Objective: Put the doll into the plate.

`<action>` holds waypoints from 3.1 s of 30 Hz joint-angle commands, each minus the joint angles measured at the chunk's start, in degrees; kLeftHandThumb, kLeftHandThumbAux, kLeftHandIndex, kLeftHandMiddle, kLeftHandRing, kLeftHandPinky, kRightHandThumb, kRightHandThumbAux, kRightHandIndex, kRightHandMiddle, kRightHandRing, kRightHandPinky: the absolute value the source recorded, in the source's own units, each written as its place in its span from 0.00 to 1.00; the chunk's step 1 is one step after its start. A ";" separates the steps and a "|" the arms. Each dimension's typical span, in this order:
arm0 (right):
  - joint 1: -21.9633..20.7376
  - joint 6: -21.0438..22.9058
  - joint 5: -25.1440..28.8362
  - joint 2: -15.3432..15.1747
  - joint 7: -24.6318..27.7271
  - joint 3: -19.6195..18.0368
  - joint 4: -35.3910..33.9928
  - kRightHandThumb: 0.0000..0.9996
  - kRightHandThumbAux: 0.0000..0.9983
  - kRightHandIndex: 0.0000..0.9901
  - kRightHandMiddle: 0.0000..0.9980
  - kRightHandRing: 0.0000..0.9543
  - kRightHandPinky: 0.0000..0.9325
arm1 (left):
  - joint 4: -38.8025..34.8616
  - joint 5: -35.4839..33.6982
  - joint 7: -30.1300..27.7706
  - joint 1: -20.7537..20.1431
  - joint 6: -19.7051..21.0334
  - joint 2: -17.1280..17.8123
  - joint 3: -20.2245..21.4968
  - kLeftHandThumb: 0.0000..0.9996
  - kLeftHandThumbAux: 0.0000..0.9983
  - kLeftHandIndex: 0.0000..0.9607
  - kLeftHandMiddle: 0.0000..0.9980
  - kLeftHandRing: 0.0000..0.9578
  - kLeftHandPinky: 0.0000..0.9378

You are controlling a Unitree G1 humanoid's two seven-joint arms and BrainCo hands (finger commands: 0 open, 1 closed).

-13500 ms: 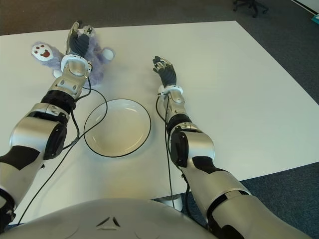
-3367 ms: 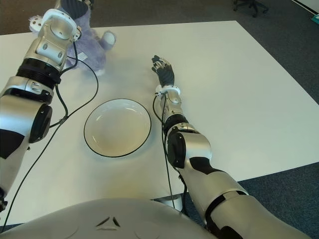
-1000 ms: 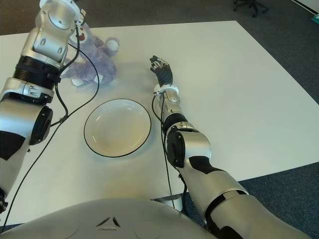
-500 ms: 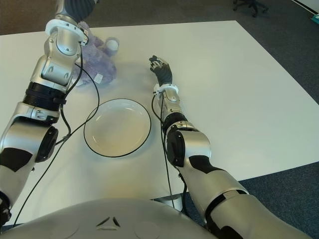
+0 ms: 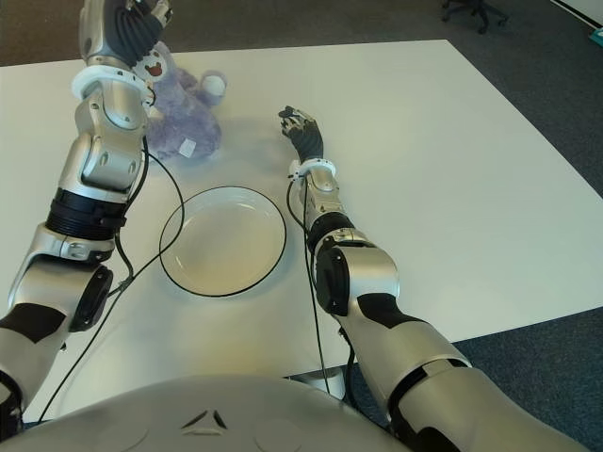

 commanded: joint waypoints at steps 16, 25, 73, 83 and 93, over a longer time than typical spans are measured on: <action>2.57 2.81 0.12 0.34 0.84 -0.30 2.25 0.70 0.73 0.41 0.15 0.12 0.16 | -6.16 6.24 1.61 6.33 4.62 -2.41 -1.13 0.30 0.28 0.06 0.24 0.28 0.33; 2.67 2.55 0.14 0.38 0.79 -0.33 2.23 0.70 0.73 0.41 0.15 0.12 0.16 | -4.83 6.21 3.15 7.59 4.55 -4.05 -1.20 0.33 0.28 0.02 0.15 0.19 0.19; 3.08 1.62 0.39 0.01 1.23 -0.70 2.11 0.70 0.73 0.41 0.15 0.12 0.17 | 18.22 -7.97 15.84 8.44 -17.15 -5.22 7.16 0.31 0.18 0.00 0.11 0.10 0.06; 3.06 1.52 -0.39 0.03 0.84 -0.07 2.15 0.70 0.73 0.41 0.15 0.12 0.17 | 15.25 -7.38 14.82 9.14 -12.73 -5.51 6.88 0.32 0.18 0.00 0.11 0.10 0.07; 3.02 1.89 -0.77 -0.09 0.41 0.51 2.15 0.70 0.73 0.41 0.16 0.14 0.18 | 15.13 -8.01 14.68 9.49 -13.14 -6.10 6.41 0.35 0.17 0.00 0.10 0.09 0.03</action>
